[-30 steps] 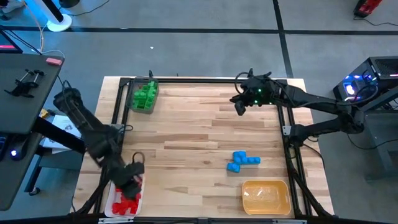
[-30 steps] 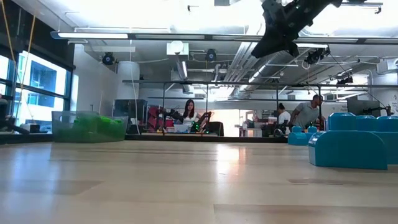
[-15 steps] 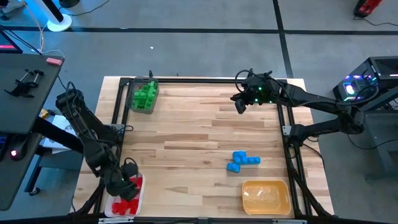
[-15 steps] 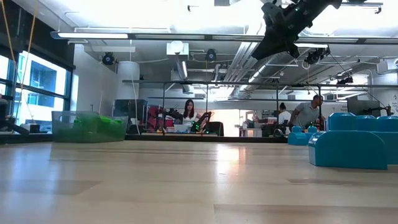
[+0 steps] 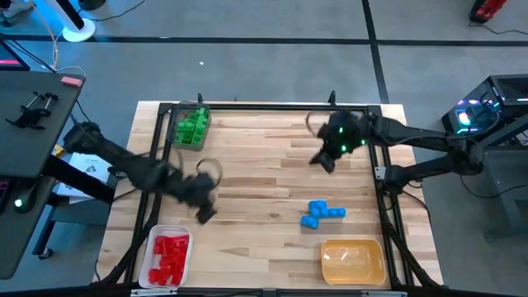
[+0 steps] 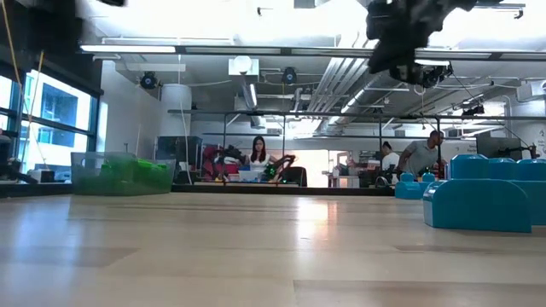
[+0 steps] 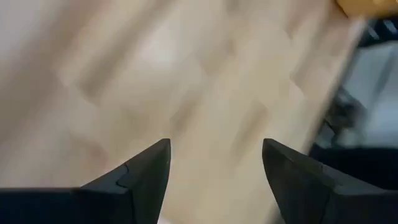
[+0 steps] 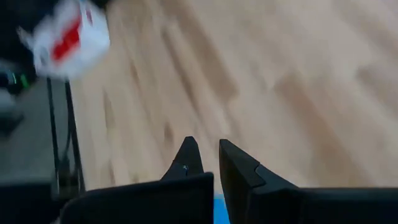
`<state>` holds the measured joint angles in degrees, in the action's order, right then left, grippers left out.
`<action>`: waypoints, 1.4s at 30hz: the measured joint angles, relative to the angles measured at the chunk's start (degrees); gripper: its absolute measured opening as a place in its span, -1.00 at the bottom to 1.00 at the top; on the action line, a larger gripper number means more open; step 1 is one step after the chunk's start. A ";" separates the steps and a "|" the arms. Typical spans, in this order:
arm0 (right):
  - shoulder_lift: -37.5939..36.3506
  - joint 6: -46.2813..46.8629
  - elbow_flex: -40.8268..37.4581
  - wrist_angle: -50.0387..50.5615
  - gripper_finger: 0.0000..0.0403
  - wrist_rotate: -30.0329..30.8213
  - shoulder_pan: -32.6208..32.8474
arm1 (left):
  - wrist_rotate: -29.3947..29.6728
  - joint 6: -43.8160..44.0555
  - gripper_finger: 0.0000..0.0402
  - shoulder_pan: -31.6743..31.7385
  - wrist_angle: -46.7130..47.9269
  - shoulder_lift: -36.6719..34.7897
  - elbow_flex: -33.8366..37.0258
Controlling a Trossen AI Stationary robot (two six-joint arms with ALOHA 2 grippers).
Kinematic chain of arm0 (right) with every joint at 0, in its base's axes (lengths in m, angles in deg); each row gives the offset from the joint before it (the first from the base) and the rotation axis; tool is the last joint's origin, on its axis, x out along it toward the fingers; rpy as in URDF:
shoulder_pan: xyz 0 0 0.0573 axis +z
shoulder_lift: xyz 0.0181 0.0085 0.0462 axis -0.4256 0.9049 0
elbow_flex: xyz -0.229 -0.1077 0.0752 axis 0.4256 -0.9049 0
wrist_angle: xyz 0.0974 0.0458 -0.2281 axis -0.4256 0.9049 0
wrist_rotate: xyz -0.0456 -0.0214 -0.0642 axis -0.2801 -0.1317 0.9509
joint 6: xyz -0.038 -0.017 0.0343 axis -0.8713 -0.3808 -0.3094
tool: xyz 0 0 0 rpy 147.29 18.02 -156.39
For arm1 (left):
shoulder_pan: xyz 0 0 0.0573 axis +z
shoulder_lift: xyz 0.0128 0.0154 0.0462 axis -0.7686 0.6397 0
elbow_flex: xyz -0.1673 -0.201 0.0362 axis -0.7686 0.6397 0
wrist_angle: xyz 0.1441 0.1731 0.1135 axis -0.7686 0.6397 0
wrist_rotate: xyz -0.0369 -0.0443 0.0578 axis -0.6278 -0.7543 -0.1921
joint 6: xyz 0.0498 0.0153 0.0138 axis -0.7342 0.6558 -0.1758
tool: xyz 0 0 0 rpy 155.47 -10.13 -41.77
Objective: Sort blocks
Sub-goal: Put the blue game piece into the yellow bin
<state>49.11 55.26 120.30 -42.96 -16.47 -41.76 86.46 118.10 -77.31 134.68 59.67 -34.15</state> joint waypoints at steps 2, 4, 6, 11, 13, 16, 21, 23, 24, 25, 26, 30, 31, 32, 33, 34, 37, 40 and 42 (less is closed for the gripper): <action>0.00 1.89 0.00 4.44 -1.00 1.25 3.77 | -0.04 -9.72 0.19 7.20 -1.32 1.06 0.01; 0.00 5.30 -0.14 8.64 -1.00 4.24 8.02 | -0.23 -18.61 0.19 14.04 -5.75 2.29 0.93; 0.00 11.25 -1.41 11.02 -1.00 7.56 12.33 | -1.78 -25.27 0.19 20.31 -13.26 3.88 2.80; 0.04 25.26 -8.69 5.77 -0.97 10.47 21.63 | -12.71 -30.51 0.19 31.63 -35.58 10.61 7.28; 0.11 28.40 -11.54 2.08 -0.90 10.20 23.89 | -17.33 -30.00 0.19 34.11 -40.18 13.89 7.39; 0.11 28.71 -13.09 -1.31 -0.71 9.13 25.22 | -23.25 -29.44 0.19 36.20 -44.03 17.84 7.39; 1.76 27.87 -12.12 -0.67 -0.32 8.33 25.28 | -27.59 -29.45 0.19 36.16 -44.25 21.32 7.39; 3.67 26.43 -12.01 0.40 -0.20 6.70 25.75 | -28.40 -29.94 0.19 35.83 -44.24 21.90 7.39; 4.81 25.64 -11.66 0.53 -0.16 6.27 26.05 | -28.41 -29.95 0.19 35.69 -44.13 21.93 7.39; 5.80 24.44 -11.12 0.24 -0.13 5.93 26.37 | -28.41 -29.97 0.19 35.60 -44.29 21.91 7.39; 6.91 22.74 -10.46 0.02 -0.10 5.94 26.83 | -28.41 -30.03 0.19 35.62 -44.68 21.86 7.39; 10.95 16.49 -8.03 1.16 -0.08 10.97 28.15 | -28.34 -30.81 0.19 35.74 -45.46 21.71 7.39; 11.66 15.29 -7.78 1.22 -0.08 11.80 28.26 | -28.34 -31.08 0.19 35.80 -45.67 21.69 7.39; 12.35 14.43 -7.69 1.18 -0.08 12.18 28.26 | -28.34 -31.12 0.19 35.89 -45.69 21.69 7.39; 13.15 14.34 -7.67 1.40 -0.08 12.81 28.26 | -28.33 -31.12 0.19 36.00 -45.63 21.69 7.39; 13.95 14.21 -7.67 2.06 -0.09 13.82 28.26 | -28.32 -31.12 0.19 36.08 -45.63 21.71 7.39; 15.56 12.90 -7.69 3.08 -0.18 16.34 28.26 | -28.30 -31.12 0.19 36.08 -45.62 21.69 7.39; 15.76 10.76 -7.69 2.65 -0.40 18.89 28.26 | -28.30 -31.12 0.19 36.08 -45.58 21.71 7.39; 15.59 9.66 -7.69 2.24 -0.60 19.83 28.26 | -28.07 -31.13 0.19 36.08 -45.56 21.71 7.39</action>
<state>64.70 64.93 112.60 -40.73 3.37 -13.51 58.39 86.97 -41.23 89.12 81.37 -26.76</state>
